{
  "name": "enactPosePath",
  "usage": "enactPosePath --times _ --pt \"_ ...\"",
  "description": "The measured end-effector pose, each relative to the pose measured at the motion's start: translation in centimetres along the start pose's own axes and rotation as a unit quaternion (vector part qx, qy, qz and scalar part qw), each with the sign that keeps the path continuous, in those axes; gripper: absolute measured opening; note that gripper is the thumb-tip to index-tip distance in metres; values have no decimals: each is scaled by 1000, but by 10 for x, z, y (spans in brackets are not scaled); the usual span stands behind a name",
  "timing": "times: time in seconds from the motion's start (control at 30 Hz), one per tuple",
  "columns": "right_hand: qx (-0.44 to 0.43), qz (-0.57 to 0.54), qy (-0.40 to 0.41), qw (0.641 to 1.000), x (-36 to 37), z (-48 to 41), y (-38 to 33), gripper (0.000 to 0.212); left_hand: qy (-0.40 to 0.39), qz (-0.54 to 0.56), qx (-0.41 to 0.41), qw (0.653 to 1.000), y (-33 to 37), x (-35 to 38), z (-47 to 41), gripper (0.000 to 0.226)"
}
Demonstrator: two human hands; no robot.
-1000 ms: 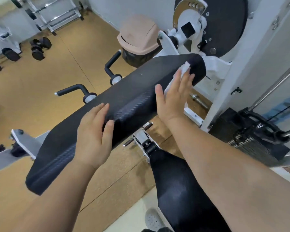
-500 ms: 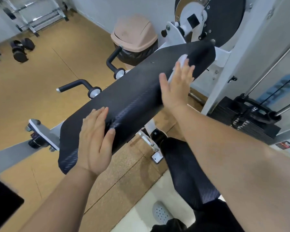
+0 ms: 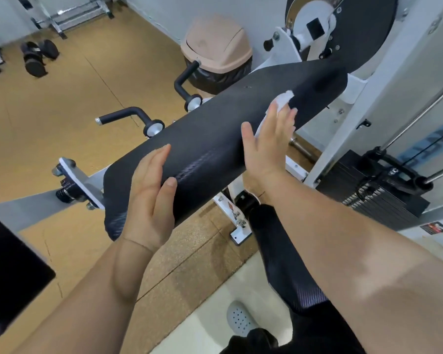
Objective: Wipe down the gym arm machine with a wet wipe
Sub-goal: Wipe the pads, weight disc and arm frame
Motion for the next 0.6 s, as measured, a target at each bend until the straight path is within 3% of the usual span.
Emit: enactPosePath --times 0.03,0.1,0.2,0.3,0.37,0.43,0.5,0.53,0.6 --pt "-26 25 -11 999 18 19 -12 90 26 -6 0 1000 -3 -4 7 54" --pt "-161 68 -52 983 51 74 -42 87 80 -45 7 996 -14 -15 26 49" --pt "-352 148 -124 916 98 147 -64 87 139 -82 -20 987 -37 -30 56 44" --pt "-418 211 -122 875 100 140 -56 81 167 -45 -98 980 -53 -34 83 47" --pt "-356 206 -102 906 81 111 -43 80 169 6 -111 979 -58 -29 96 47" --pt "-174 128 -56 975 58 76 -25 81 173 53 -91 979 -62 -21 103 45" --pt "-27 15 -21 999 47 64 -25 86 192 131 -107 967 -65 -17 106 48" --pt "-19 10 -26 999 52 72 -33 90 200 175 -122 956 -67 -16 106 51" --pt "-127 88 -58 986 75 107 -58 93 193 217 -132 948 -67 -16 108 57"
Point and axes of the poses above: each hand's wrist, its own z-axis away from the middle knuckle, its own x-axis out of the palm, y = z × x, the point moved 2 cm from there along -z, towards the middle knuckle, and after that the axes turned 12 degrees about -y, right-handed, at the moved point
